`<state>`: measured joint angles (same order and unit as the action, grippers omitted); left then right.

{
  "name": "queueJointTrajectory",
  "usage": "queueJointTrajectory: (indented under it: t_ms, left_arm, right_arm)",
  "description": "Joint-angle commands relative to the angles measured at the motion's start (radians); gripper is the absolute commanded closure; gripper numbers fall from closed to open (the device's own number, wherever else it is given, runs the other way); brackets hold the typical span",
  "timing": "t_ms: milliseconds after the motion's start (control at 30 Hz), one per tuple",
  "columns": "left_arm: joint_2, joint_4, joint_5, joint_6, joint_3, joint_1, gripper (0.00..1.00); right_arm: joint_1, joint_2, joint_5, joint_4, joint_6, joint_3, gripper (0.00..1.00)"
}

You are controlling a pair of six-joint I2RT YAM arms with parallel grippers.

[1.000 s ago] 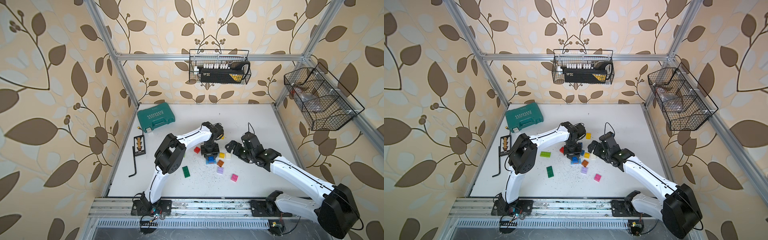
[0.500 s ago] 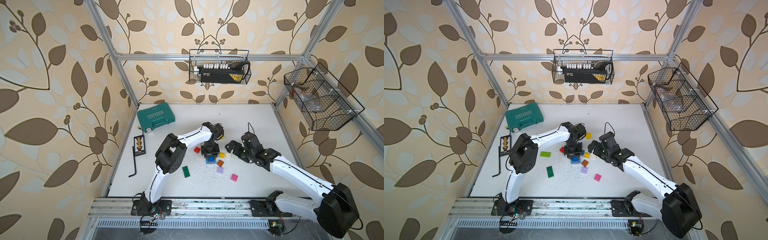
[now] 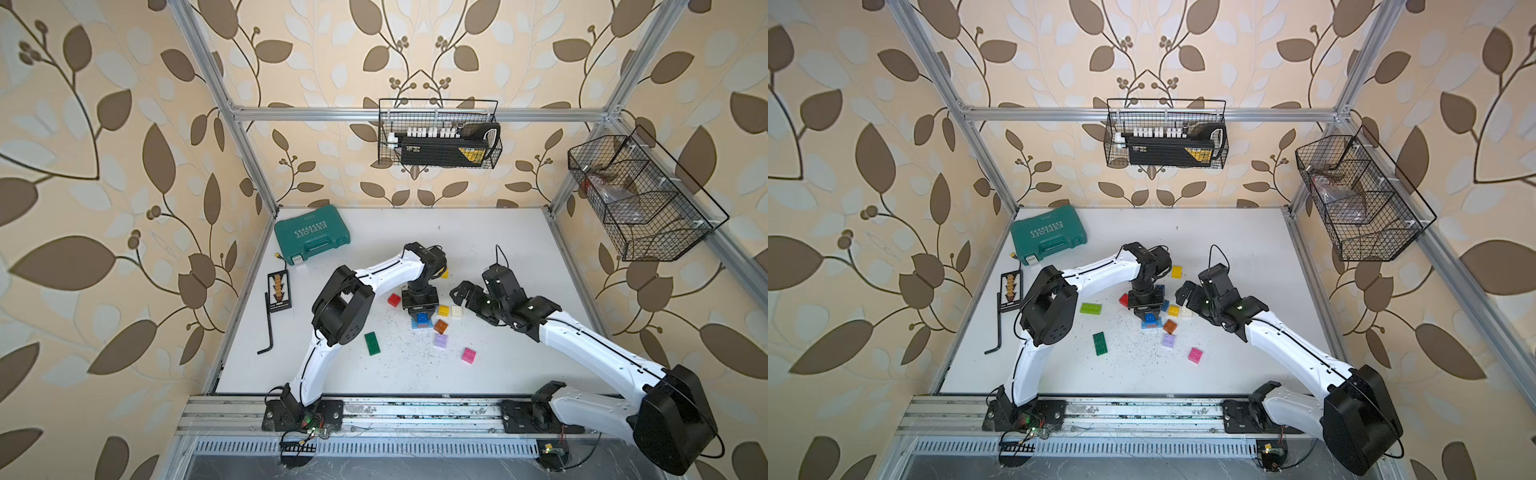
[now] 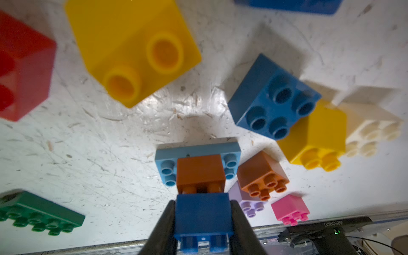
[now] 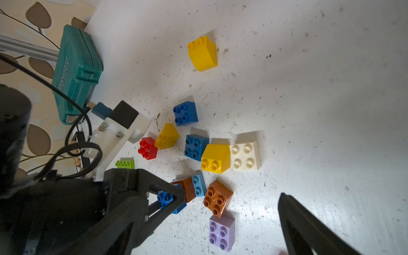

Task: Assemble the number 1 with lego
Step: Assemble the lego brick with the lego brick.

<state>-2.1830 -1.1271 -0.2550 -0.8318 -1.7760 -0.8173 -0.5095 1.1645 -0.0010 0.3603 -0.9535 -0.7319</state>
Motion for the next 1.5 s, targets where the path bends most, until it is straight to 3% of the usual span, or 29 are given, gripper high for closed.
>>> queueJointTrajectory:
  t_ms: [0, 167, 567, 1033, 1467]
  left_arm:
    - [-0.093, 0.026, 0.025, 0.05, 0.023, 0.017, 1.0]
    - [-0.126, -0.007, -0.009, 0.117, -0.009, 0.041, 1.0]
    - [-0.185, -0.106, 0.047, 0.206, -0.126, 0.048, 1.0]
    - [-0.201, -0.116, -0.034, 0.096, -0.184, 0.081, 1.0]
    - [-0.286, -0.234, 0.028, 0.167, -0.262, 0.081, 1.0]
  right_arm:
    - [0.005, 0.012, -0.011, -0.012, -0.004, 0.008, 0.01]
    - [0.006, 0.017, -0.016, -0.011, -0.003, 0.005, 0.01]
    - [0.009, 0.03, -0.028, -0.011, -0.002, 0.0, 0.01]
    - [0.014, 0.041, -0.039, -0.009, -0.001, -0.006, 0.01]
    - [0.019, 0.043, -0.047, -0.011, -0.001, -0.006, 0.01]
